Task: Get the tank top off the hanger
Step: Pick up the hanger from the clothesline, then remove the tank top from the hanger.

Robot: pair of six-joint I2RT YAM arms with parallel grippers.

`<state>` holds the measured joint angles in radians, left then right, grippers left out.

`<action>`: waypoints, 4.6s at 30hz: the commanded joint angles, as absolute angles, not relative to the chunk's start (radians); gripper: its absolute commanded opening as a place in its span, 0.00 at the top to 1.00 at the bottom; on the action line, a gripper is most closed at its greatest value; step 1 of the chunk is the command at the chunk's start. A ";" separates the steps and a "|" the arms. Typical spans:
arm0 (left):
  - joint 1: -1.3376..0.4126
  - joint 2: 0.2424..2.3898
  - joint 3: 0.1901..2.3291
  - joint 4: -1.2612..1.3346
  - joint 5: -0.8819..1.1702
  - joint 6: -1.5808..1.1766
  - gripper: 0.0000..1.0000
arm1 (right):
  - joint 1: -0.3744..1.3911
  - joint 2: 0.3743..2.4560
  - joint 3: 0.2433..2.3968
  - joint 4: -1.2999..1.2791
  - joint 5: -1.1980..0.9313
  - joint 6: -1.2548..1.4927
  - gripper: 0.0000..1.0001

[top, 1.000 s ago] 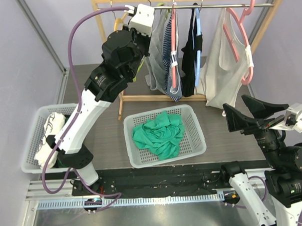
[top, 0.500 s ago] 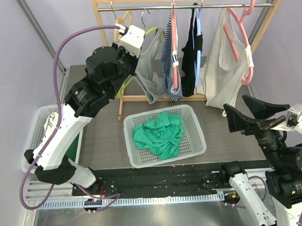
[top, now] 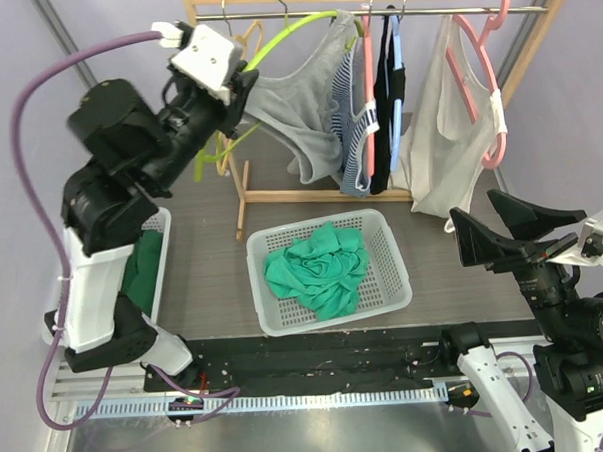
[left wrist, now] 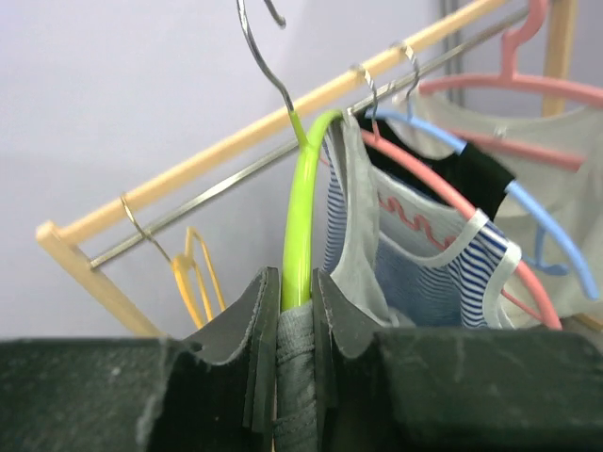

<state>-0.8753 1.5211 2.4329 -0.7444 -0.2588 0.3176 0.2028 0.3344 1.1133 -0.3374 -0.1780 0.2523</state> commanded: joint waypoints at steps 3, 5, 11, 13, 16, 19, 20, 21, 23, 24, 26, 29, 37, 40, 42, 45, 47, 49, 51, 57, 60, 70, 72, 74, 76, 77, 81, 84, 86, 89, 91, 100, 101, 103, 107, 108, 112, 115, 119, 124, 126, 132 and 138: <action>-0.891 1.499 2.632 -0.595 -0.109 0.377 1.00 | 0.202 0.368 1.137 -0.311 -0.190 0.270 0.17; -0.893 1.506 2.664 -0.595 -0.085 0.385 1.00 | 0.201 0.370 1.132 -0.310 -0.189 0.270 0.17; -0.891 1.535 2.801 -0.595 0.033 0.403 1.00 | 0.201 0.373 1.109 -0.302 -0.187 0.270 0.17; -0.891 1.540 2.832 -0.595 0.060 0.400 1.00 | 0.201 0.373 1.100 -0.301 -0.189 0.273 0.17; -0.893 1.551 2.877 -0.604 0.133 0.394 1.00 | 0.202 0.371 1.089 -0.293 -0.186 0.273 0.17; -0.893 1.572 2.946 -0.604 0.201 0.368 1.00 | 0.201 0.373 1.083 -0.293 -0.183 0.270 0.17; -0.893 1.581 2.968 -0.601 0.216 0.345 1.00 | 0.202 0.373 1.083 -0.291 -0.183 0.270 0.17; -0.893 1.592 2.985 -0.592 0.231 0.335 1.00 | 0.201 0.373 1.081 -0.291 -0.181 0.270 0.17; -0.891 1.600 3.023 -0.580 0.259 0.304 1.00 | 0.201 0.374 1.083 -0.295 -0.181 0.264 0.17; -0.893 1.597 3.027 -0.572 0.261 0.267 1.00 | 0.202 0.376 1.085 -0.299 -0.181 0.264 0.17; -0.893 1.586 3.016 -0.581 0.273 0.239 1.00 | 0.202 0.377 1.086 -0.301 -0.181 0.258 0.17; -0.890 1.545 2.972 -0.606 0.294 0.215 1.00 | 0.201 0.387 1.085 -0.302 -0.189 0.261 0.17; -0.879 1.424 2.682 -0.603 0.288 0.282 1.00 | 0.202 0.397 1.057 -0.265 -0.224 0.287 0.18; -0.879 1.440 2.684 -0.591 0.285 0.304 1.00 | 0.202 0.403 1.060 -0.261 -0.230 0.294 0.18; -0.877 1.454 2.683 -0.578 0.291 0.318 1.00 | 0.202 0.403 1.066 -0.264 -0.233 0.293 0.18; -0.879 1.471 2.683 -0.563 0.310 0.321 1.00 | 0.202 0.394 1.068 -0.271 -0.230 0.287 0.18; -0.880 1.476 2.681 -0.555 0.342 0.321 1.00 | 0.202 0.390 1.068 -0.279 -0.227 0.282 0.18; -0.879 1.477 2.677 -0.525 0.371 0.318 1.00 | 0.202 0.384 1.066 -0.284 -0.222 0.276 0.18; -0.880 1.477 2.671 -0.515 0.371 0.305 1.00 | 0.202 0.379 1.066 -0.290 -0.213 0.272 0.19; -0.877 1.396 2.451 -0.684 0.351 0.336 1.00 | 0.202 0.368 1.091 -0.293 -0.205 0.249 0.18; -0.873 1.327 2.277 -0.706 0.330 0.345 1.00 | 0.202 0.376 1.127 -0.319 -0.230 0.239 0.19; -0.870 1.324 2.181 -0.788 0.399 0.403 1.00 | 0.202 0.376 1.129 -0.284 -0.242 0.270 0.19; -0.870 1.330 2.180 -0.801 0.408 0.403 1.00 | 0.201 0.383 1.111 -0.267 -0.253 0.281 0.22; -0.871 1.338 2.192 -0.813 0.419 0.405 1.00 | 0.202 0.391 1.089 -0.250 -0.249 0.291 0.24; -0.870 1.339 2.192 -0.825 0.422 0.405 1.00 | 0.202 0.402 1.077 -0.242 -0.239 0.311 0.25; -0.870 1.339 2.191 -0.827 0.420 0.405 1.00 | 0.202 0.405 1.065 -0.238 -0.244 0.324 0.26; -0.870 1.338 2.191 -0.827 0.410 0.411 1.00 | 0.202 0.408 0.997 -0.151 -0.302 0.448 0.29; -0.870 1.344 2.197 -0.825 0.405 0.417 1.00 | 0.202 0.402 0.907 -0.033 -0.359 0.583 0.32; -0.870 1.354 2.207 -0.833 0.411 0.419 1.00 | 0.202 0.408 0.852 0.030 -0.385 0.674 0.34; -0.871 1.367 2.233 -0.842 0.420 0.417 1.00 | 0.202 0.428 0.802 0.109 -0.411 0.733 0.35; -0.871 1.370 2.243 -0.847 0.422 0.416 1.00 | 0.202 0.436 0.789 0.141 -0.411 0.752 0.35; -0.870 1.364 2.246 -0.856 0.423 0.416 1.00 | 0.202 0.491 0.750 0.268 -0.400 0.799 0.34; -0.871 1.364 2.247 -0.857 0.423 0.414 1.00 | 0.202 0.495 0.747 0.276 -0.397 0.801 0.34; -0.870 1.364 2.249 -0.862 0.425 0.413 1.00 | 0.202 0.512 0.741 0.294 -0.399 0.805 0.35; -0.871 1.361 2.247 -0.864 0.425 0.414 1.00 | 0.201 0.523 0.736 0.334 -0.402 0.831 0.44; -0.871 1.362 2.247 -0.867 0.428 0.416 1.00 | 0.202 0.525 0.741 0.334 -0.403 0.828 0.48; -0.871 1.362 2.246 -0.876 0.430 0.416 1.00 | 0.202 0.514 0.768 0.313 -0.402 0.810 0.67; -0.870 1.362 2.244 -0.879 0.431 0.423 1.00 | 0.202 0.506 0.793 0.281 -0.379 0.785 0.80; -0.871 1.361 2.243 -0.881 0.426 0.429 1.00 | 0.202 0.482 0.842 0.155 -0.315 0.744 0.94; -0.871 1.355 2.241 -0.888 0.422 0.443 1.00 | 0.202 0.425 0.861 -0.006 -0.050 0.703 0.99; -0.871 1.355 2.241 -0.888 0.423 0.443 1.00 | 0.201 0.422 0.870 -0.112 0.133 0.700 0.99; -0.870 1.359 2.258 -0.891 0.420 0.446 1.00 | 0.202 0.505 0.931 -0.357 0.353 0.696 0.99; -0.871 1.365 2.272 -0.893 0.414 0.451 1.00 | 0.201 0.479 0.910 -0.466 0.351 0.678 0.99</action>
<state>-0.8749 1.3998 2.2086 -0.9508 0.4107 0.4328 0.2169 0.4973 0.9123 -0.3027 0.1749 0.7311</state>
